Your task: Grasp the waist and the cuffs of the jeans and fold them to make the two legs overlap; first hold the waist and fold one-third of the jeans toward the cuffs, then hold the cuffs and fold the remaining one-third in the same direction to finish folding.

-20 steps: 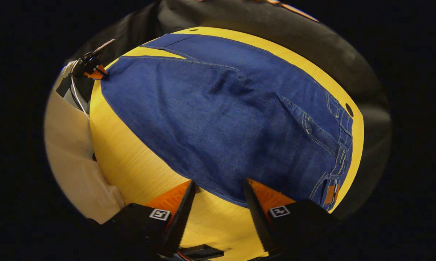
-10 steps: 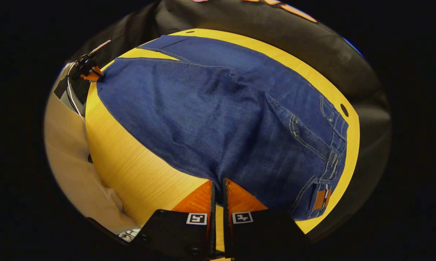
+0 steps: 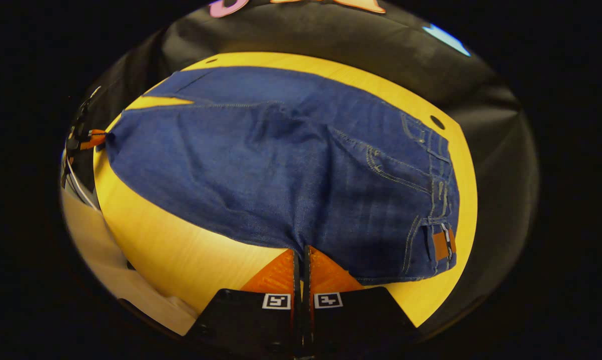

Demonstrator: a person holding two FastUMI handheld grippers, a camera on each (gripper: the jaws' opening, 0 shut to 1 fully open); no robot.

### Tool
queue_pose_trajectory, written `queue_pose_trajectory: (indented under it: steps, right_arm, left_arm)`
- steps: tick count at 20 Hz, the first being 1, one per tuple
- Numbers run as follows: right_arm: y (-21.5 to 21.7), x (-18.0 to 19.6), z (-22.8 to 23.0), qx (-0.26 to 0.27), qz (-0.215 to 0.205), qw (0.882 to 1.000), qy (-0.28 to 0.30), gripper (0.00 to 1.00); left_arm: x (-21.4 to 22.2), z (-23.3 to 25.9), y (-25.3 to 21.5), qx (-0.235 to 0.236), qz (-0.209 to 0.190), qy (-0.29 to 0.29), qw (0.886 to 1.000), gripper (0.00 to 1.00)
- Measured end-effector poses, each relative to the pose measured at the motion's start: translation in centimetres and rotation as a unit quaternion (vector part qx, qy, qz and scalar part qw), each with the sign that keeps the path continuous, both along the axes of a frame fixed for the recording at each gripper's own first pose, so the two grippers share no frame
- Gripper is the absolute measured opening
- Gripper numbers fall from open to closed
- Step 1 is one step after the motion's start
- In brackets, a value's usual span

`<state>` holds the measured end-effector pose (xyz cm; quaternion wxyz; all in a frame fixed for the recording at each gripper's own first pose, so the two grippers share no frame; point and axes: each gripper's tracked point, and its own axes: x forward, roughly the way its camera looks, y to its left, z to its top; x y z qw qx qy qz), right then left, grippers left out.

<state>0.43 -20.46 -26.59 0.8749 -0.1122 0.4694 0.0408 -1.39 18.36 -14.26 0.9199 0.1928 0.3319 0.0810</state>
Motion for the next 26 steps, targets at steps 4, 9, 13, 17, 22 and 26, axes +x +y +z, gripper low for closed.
queue_pose_trajectory:
  steps: [4, 9, 13, 17, 22, 26]
  right_arm:
    - [0.4, 3.6, 5.5, 0.014, -0.044, 0.997, -0.065, 0.03]
    - [0.4, 10.1, 10.7, 0.049, -0.1, 0.985, -0.131, 0.02]
    - [0.1, 16.4, 13.5, 0.026, -0.084, 0.984, -0.157, 0.03]
    - [-0.3, 23.6, 13.1, 0.014, -0.073, 0.985, -0.153, 0.03]
    - [-0.9, 30.9, 8.6, 0.006, -0.087, 0.987, -0.133, 0.03]
    - [-1.4, 32.6, 4.4, 0.02, -0.096, 0.99, -0.1, 0.03]
  left_arm:
    - [4.5, 6.9, 1.1, 0.018, 0.035, -0.077, 0.996, 0.0]
    - [11.5, 12.3, 2.1, 0.052, 0.025, -0.102, 0.993, 0.0]
    - [17.2, 14.2, 3.0, 0.069, 0.018, -0.09, 0.993, 0.0]
    - [23.1, 12.6, 4.5, 0.072, 0.027, -0.057, 0.995, 0.0]
    - [29.9, 8.3, 5.1, 0.086, 0.041, -0.025, 0.995, 0.0]
    - [31.7, 4.8, 7.3, 0.067, 0.075, -0.019, 0.995, 0.0]
